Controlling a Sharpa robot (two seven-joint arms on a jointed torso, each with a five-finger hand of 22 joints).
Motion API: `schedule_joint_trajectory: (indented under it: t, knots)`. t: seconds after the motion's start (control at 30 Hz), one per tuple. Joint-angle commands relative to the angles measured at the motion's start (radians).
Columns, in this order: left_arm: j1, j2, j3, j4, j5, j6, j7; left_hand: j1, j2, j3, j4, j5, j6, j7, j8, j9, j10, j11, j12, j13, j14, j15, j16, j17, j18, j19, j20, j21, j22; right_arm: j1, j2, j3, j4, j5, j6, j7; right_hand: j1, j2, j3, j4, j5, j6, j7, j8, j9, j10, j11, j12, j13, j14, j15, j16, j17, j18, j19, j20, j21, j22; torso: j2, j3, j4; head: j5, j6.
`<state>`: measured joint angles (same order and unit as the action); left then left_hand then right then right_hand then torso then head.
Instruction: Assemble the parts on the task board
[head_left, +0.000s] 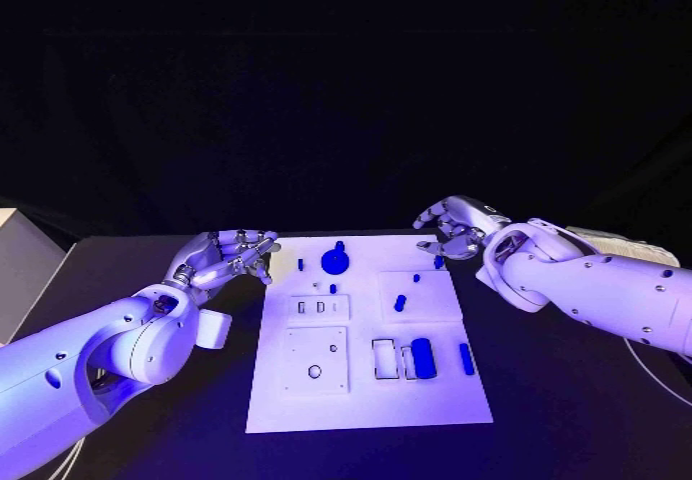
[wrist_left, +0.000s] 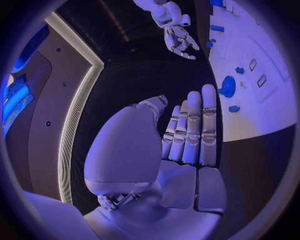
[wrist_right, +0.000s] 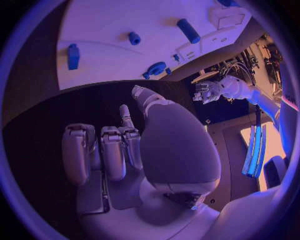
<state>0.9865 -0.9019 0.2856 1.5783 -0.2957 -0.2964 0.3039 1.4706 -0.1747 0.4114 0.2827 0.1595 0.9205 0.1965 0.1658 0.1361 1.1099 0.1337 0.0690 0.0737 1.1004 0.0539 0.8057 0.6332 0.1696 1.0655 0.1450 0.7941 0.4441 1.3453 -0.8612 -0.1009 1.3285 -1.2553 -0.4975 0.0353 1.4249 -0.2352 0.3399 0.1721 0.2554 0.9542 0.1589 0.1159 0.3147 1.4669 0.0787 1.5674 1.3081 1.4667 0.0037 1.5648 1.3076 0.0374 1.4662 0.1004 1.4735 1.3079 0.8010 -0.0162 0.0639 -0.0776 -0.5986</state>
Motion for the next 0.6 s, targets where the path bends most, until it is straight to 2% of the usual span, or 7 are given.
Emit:
schedule_joint_trajectory:
  t: [0.03, 0.13, 0.17, 0.33, 0.37, 0.5, 0.6]
  knots:
    - [-0.001, 0.005, 0.001, 0.0, -0.002, 0.012, 0.009, -0.002, -0.006, 0.008, -0.001, -0.006, -0.003, 0.002, -0.001, 0.002, 0.012, -0.002, 0.006, 0.003, -0.009, 0.001, 0.004, 0.001, 0.013, -0.009, 0.0, 0.007, 0.003, 0.001, -0.039, 0.0, 0.0, 0.113, 0.093, 0.111, 0.023, -0.003, 0.002, -0.013, -0.001, 0.004, 0.005, 0.004, -0.002, 0.104, 0.001, 0.003, 0.263, 0.104, -0.004, 0.006, 0.263, -0.009, 0.065, -0.003, 0.004, 0.15, 0.0, 0.0025, 0.0021, -0.004, 0.003]
    - [-0.002, 0.006, 0.001, -0.002, -0.002, 0.013, 0.01, -0.002, -0.006, 0.008, -0.001, -0.006, -0.003, 0.002, -0.001, 0.002, 0.013, -0.002, 0.006, 0.003, -0.009, 0.001, 0.004, 0.001, 0.013, -0.009, 0.0, 0.007, 0.003, 0.001, -0.068, 0.0, -0.011, 0.105, 0.114, 0.115, 0.031, -0.006, 0.005, -0.019, 0.007, 0.003, 0.006, 0.004, -0.003, 0.104, 0.002, 0.003, 0.263, 0.104, -0.004, 0.006, 0.263, -0.009, 0.065, -0.003, 0.005, 0.15, 0.0, 0.0069, -0.0022, -0.007, 0.001]
    - [-0.002, 0.007, 0.001, -0.003, -0.002, 0.013, 0.01, -0.002, -0.006, 0.008, -0.001, -0.006, -0.003, 0.002, -0.001, 0.002, 0.013, -0.002, 0.006, 0.003, -0.009, 0.001, 0.004, 0.001, 0.013, -0.009, 0.0, 0.007, 0.003, 0.001, -0.073, 0.0, -0.015, 0.1, 0.119, 0.115, 0.035, -0.008, 0.006, -0.022, 0.011, 0.003, 0.006, 0.004, -0.004, 0.104, 0.002, 0.003, 0.263, 0.104, -0.004, 0.006, 0.263, -0.009, 0.065, -0.003, 0.005, 0.151, 0.0, 0.0064, -0.0023, -0.01, 0.002]
    - [-0.002, 0.008, 0.001, -0.004, -0.003, 0.012, 0.01, -0.002, -0.007, 0.008, -0.001, -0.006, -0.003, 0.002, -0.001, 0.002, 0.014, -0.002, 0.007, 0.004, -0.009, 0.001, 0.005, 0.001, 0.013, -0.01, 0.0, 0.008, 0.004, -0.006, -0.093, -0.003, -0.034, 0.049, 0.138, 0.106, 0.04, -0.012, 0.007, -0.025, 0.018, 0.0, 0.007, 0.003, -0.006, 0.104, 0.002, 0.003, 0.263, 0.104, -0.004, 0.006, 0.263, -0.01, 0.066, -0.003, 0.006, 0.152, 0.002, 0.0092, -0.0018, -0.01, 0.003]
    - [-0.002, 0.008, 0.001, -0.004, -0.003, 0.011, 0.01, -0.002, -0.007, 0.008, -0.001, -0.006, -0.003, 0.002, -0.001, 0.002, 0.014, -0.002, 0.007, 0.004, -0.009, 0.001, 0.005, 0.001, 0.013, -0.01, 0.0, 0.008, 0.004, -0.008, -0.095, -0.003, -0.034, 0.038, 0.141, 0.104, 0.04, -0.013, 0.006, -0.025, 0.018, -0.001, 0.007, 0.003, -0.006, 0.104, 0.003, 0.003, 0.263, 0.104, -0.004, 0.006, 0.263, -0.01, 0.066, -0.003, 0.006, 0.152, 0.002, 0.0081, -0.0002, -0.012, 0.001]
    - [-0.003, 0.01, 0.001, -0.007, -0.003, 0.011, 0.009, -0.001, -0.007, 0.009, -0.002, -0.006, -0.003, 0.002, 0.0, 0.002, 0.015, -0.003, 0.007, 0.004, -0.009, 0.001, 0.005, 0.001, 0.013, -0.011, 0.0, 0.009, 0.004, -0.013, -0.099, -0.004, -0.033, 0.018, 0.145, 0.097, 0.034, -0.016, 0.002, -0.022, 0.018, -0.004, 0.009, 0.001, -0.008, 0.104, 0.004, 0.003, 0.263, 0.104, -0.003, 0.006, 0.263, -0.009, 0.065, -0.002, 0.005, 0.151, 0.001, 0.0103, -0.001, -0.015, -0.005]
    - [-0.003, 0.01, 0.001, -0.008, -0.003, 0.011, 0.009, -0.001, -0.007, 0.009, -0.002, -0.006, -0.003, 0.002, 0.0, 0.002, 0.015, -0.003, 0.007, 0.004, -0.009, 0.001, 0.005, 0.001, 0.013, -0.011, 0.0, 0.009, 0.004, -0.016, -0.099, -0.004, -0.035, 0.01, 0.148, 0.091, 0.03, -0.016, 0.0, -0.02, 0.017, -0.006, 0.009, 0.0, -0.009, 0.104, 0.004, 0.003, 0.263, 0.104, -0.002, 0.006, 0.263, -0.009, 0.065, -0.002, 0.005, 0.151, 0.0, 0.0075, -0.0008, -0.017, -0.006]
